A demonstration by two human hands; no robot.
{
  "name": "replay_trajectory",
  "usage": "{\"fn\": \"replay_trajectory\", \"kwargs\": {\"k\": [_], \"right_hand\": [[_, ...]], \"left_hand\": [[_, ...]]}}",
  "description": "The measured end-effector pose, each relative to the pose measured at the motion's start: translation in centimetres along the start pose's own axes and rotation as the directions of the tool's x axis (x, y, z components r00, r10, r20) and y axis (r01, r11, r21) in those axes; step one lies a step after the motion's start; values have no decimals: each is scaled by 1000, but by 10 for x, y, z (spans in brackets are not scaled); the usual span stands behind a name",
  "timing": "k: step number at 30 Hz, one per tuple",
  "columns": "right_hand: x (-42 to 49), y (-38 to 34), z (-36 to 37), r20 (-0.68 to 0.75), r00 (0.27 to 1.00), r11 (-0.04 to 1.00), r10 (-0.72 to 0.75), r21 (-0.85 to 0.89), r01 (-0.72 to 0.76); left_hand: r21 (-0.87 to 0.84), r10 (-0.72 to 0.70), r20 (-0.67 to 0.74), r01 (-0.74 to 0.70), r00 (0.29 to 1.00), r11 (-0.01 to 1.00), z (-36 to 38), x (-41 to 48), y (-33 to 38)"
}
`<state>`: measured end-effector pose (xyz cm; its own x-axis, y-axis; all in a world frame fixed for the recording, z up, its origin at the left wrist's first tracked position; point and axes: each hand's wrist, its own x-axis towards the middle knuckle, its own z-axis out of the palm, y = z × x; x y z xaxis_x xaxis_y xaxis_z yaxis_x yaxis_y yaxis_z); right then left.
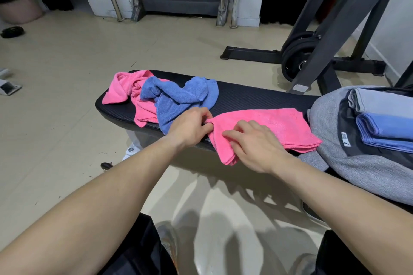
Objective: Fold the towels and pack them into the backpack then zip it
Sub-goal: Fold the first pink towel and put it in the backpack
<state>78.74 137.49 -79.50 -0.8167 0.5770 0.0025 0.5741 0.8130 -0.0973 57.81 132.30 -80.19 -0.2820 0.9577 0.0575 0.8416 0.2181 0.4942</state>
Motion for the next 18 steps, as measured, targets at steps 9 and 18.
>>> {"fn": "replay_trajectory", "kwargs": {"k": [9, 18], "right_hand": [[1, 9, -3, 86, 996, 995, -12, 97, 4], [0, 14, 4, 64, 997, 994, -48, 98, 42]], "left_hand": [[82, 99, -77, -92, 992, 992, -16, 5, -10], [-16, -21, -4, 21, 1000, 1000, -23, 2, -16]]}}
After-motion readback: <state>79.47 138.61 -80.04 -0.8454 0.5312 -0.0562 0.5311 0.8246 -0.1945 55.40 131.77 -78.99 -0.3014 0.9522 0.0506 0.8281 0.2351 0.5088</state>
